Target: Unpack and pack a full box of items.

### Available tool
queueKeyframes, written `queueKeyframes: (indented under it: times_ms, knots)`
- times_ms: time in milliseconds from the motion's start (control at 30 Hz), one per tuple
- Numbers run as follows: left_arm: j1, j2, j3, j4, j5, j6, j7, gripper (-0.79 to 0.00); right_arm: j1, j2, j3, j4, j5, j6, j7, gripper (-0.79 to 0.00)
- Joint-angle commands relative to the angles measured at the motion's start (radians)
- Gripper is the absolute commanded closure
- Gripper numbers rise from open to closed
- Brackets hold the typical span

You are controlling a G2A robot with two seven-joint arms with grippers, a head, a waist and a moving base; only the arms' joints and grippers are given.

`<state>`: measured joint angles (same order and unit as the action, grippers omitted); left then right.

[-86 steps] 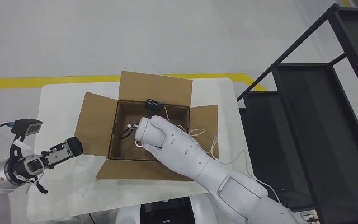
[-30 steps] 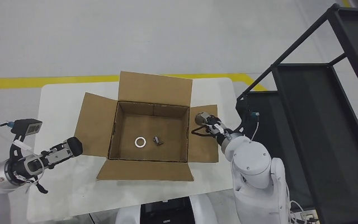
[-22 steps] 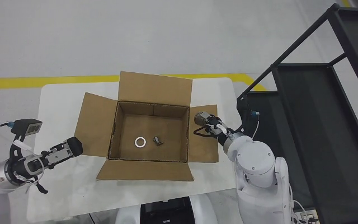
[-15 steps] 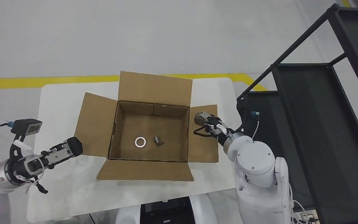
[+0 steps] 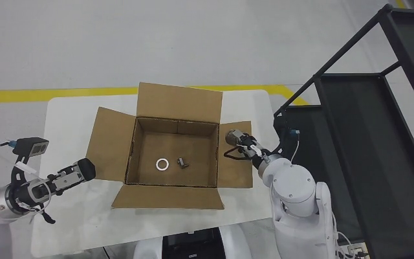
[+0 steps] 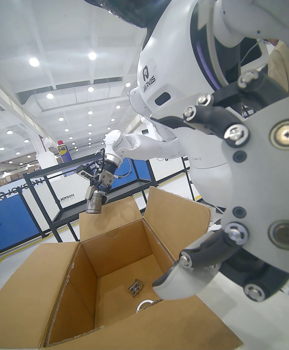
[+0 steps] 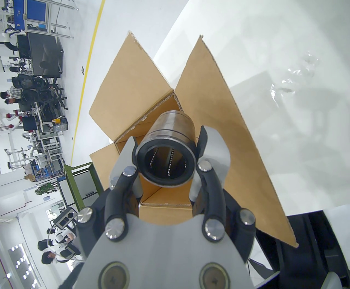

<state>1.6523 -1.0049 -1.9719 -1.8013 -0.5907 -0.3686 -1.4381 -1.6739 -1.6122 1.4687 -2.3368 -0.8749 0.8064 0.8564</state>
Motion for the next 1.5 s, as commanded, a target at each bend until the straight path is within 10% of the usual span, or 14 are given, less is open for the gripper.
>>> queueKeyframes:
  times_ms: [0,500,1467]
  knots:
    - [0.0,0.0,0.0,0.0,0.0,0.0,0.0,-0.785,-0.018,0.006,0.033,-0.013,-0.001,-0.013,0.008,0.0]
    - [0.0,0.0,0.0,0.0,0.0,0.0,0.0,-0.785,-0.087,0.032,0.319,-0.013,0.112,-0.006,0.005,0.0]
    - [0.0,0.0,0.0,0.0,0.0,0.0,0.0,-0.785,0.016,0.068,0.133,0.405,-0.162,0.118,0.011,0.0]
